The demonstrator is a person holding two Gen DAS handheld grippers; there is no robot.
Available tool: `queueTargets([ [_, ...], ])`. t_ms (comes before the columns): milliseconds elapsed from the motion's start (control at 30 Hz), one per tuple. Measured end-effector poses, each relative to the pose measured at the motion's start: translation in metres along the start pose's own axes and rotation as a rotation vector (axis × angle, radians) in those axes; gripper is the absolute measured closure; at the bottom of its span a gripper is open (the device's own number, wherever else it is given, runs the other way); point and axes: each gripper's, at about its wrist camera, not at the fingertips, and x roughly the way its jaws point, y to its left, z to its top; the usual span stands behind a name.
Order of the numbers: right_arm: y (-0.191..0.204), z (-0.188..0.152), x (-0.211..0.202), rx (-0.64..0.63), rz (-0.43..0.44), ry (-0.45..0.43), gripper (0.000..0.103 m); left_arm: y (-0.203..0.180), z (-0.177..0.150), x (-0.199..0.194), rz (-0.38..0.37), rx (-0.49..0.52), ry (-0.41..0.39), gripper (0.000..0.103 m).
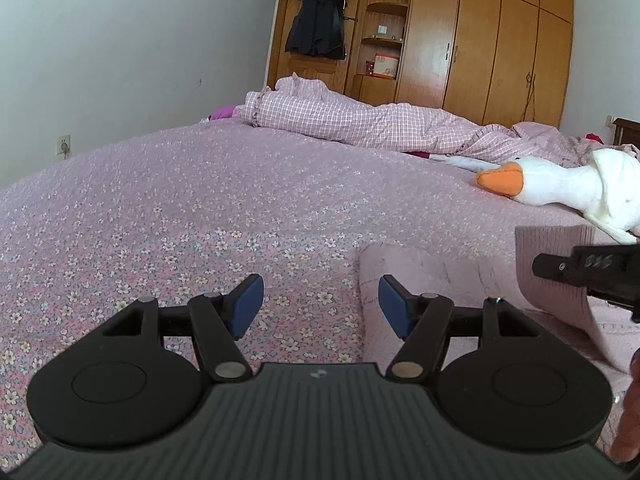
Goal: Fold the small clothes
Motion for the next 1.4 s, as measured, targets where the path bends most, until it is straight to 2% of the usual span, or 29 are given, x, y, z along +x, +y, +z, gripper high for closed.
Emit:
queueTargets([
  [67, -0.014, 0.005, -0.003, 0.066, 0.081, 0.029, 0.089, 0.001, 0.000, 0.002, -0.004, -0.011, 0.009, 0.032],
  [200, -0.010, 0.002, -0.016, -0.023, 0.131, 0.006, 0.089, 0.002, -0.002, 0.005, -0.006, -0.023, 0.025, 0.032],
  [300, -0.007, -0.002, -0.017, -0.045, 0.197, 0.030, 0.085, 0.001, -0.003, 0.005, -0.005, -0.018, 0.029, 0.032],
  [367, -0.007, -0.005, -0.019, -0.023, 0.248, 0.036, 0.072, 0.000, -0.003, 0.006, -0.002, -0.014, 0.032, 0.032],
  [433, -0.005, -0.006, -0.020, -0.009, 0.306, 0.046, 0.031, 0.000, -0.004, 0.006, 0.002, -0.017, 0.033, 0.032],
  [500, -0.004, -0.006, -0.025, -0.004, 0.337, 0.028, 0.017, 0.001, -0.004, 0.007, 0.001, -0.021, 0.035, 0.032],
  [633, -0.002, -0.002, -0.026, -0.018, 0.329, 0.038, 0.019, 0.001, -0.004, 0.007, -0.001, -0.025, 0.035, 0.032],
  [733, -0.006, -0.002, -0.027, -0.078, 0.278, 0.044, 0.019, 0.001, -0.004, 0.007, -0.001, -0.021, 0.034, 0.032],
  [800, -0.010, -0.005, -0.029, -0.159, 0.235, 0.038, 0.019, 0.001, -0.003, 0.007, -0.001, -0.021, 0.033, 0.032],
  [967, -0.011, -0.034, -0.034, -0.478, 0.115, 0.062, 0.020, -0.001, -0.005, 0.008, -0.005, -0.021, 0.038, 0.032],
  [1133, -0.009, -0.044, -0.027, -0.547, 0.099, 0.076, 0.021, -0.003, -0.009, 0.009, 0.003, -0.007, 0.046, 0.032],
  [1267, 0.000, -0.047, -0.018, -0.632, 0.122, 0.099, 0.027, 0.000, -0.008, 0.010, 0.002, -0.026, 0.052, 0.032],
  [1400, 0.012, -0.058, -0.009, -0.720, 0.096, 0.124, 0.043, 0.001, -0.007, 0.011, -0.001, -0.035, 0.054, 0.032],
])
